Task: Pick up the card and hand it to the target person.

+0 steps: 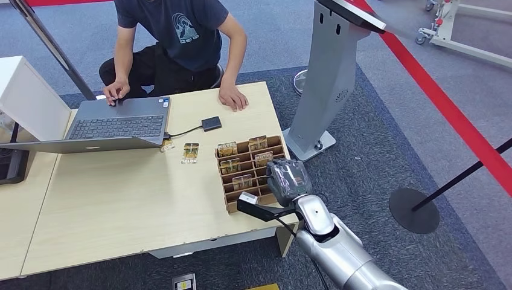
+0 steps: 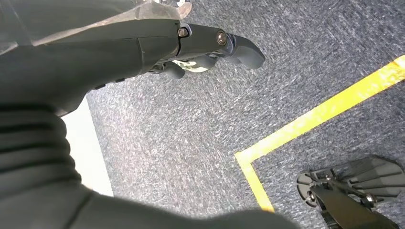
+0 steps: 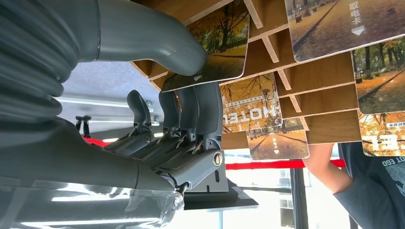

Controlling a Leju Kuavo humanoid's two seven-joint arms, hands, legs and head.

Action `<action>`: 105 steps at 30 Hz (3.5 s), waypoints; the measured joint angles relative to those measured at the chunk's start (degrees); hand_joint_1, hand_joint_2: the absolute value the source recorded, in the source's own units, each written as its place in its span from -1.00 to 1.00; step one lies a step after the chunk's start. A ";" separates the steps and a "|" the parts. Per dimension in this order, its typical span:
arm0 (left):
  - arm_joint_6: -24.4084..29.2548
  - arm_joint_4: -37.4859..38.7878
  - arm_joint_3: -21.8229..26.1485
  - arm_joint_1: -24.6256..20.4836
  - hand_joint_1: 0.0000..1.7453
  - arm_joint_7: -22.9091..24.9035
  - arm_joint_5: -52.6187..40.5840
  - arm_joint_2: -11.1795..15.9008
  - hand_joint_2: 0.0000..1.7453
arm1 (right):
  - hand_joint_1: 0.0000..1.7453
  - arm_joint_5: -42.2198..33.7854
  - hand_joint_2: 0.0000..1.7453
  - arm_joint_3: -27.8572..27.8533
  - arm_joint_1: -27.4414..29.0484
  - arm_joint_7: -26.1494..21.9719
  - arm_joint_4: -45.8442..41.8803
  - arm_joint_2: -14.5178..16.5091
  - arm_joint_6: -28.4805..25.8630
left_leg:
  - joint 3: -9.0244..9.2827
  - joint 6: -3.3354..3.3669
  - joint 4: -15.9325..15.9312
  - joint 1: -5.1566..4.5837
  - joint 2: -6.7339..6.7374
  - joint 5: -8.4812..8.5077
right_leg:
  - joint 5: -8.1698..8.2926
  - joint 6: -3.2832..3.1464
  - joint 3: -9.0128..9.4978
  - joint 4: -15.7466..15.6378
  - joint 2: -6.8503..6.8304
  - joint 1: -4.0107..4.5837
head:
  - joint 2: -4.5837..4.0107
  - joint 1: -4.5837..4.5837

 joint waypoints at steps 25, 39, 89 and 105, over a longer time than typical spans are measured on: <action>-3.85 0.00 -0.23 0.77 -1.00 -0.71 3.32 0.15 1.00 | 0.42 -2.38 1.00 -8.94 -9.55 6.20 -27.12 -6.84 16.58 | -0.01 0.00 0.01 -0.01 0.01 0.00 | 0.00 0.00 -0.03 0.01 0.01 0.00 | 0.00 0.01; -3.37 0.00 -1.25 -1.60 -1.00 0.44 1.76 -0.26 1.00 | 0.42 -28.23 1.00 -7.04 -15.43 -17.17 -18.47 -0.64 5.43 | -0.09 -0.02 -0.01 0.03 -0.03 0.00 | 0.00 -0.01 -0.01 0.09 0.00 0.01 | 0.00 0.01; -1.81 0.35 -4.09 -0.95 -1.00 2.08 3.79 0.63 -1.00 | -1.00 -44.04 1.00 -1.11 -16.96 -16.73 4.92 4.34 1.06 | -0.11 -0.07 0.00 0.06 -0.01 -0.09 | -0.16 -0.12 -0.15 0.04 0.00 0.07 | 0.00 0.01; -0.24 0.48 -4.08 1.58 -1.00 0.26 4.86 1.29 -1.00 | -1.00 -53.00 1.00 -12.27 6.74 -4.78 -20.47 -12.10 10.54 | -0.06 -0.03 0.01 0.05 0.02 -0.35 | -0.36 -0.14 -0.10 0.02 0.00 0.06 | 0.00 0.01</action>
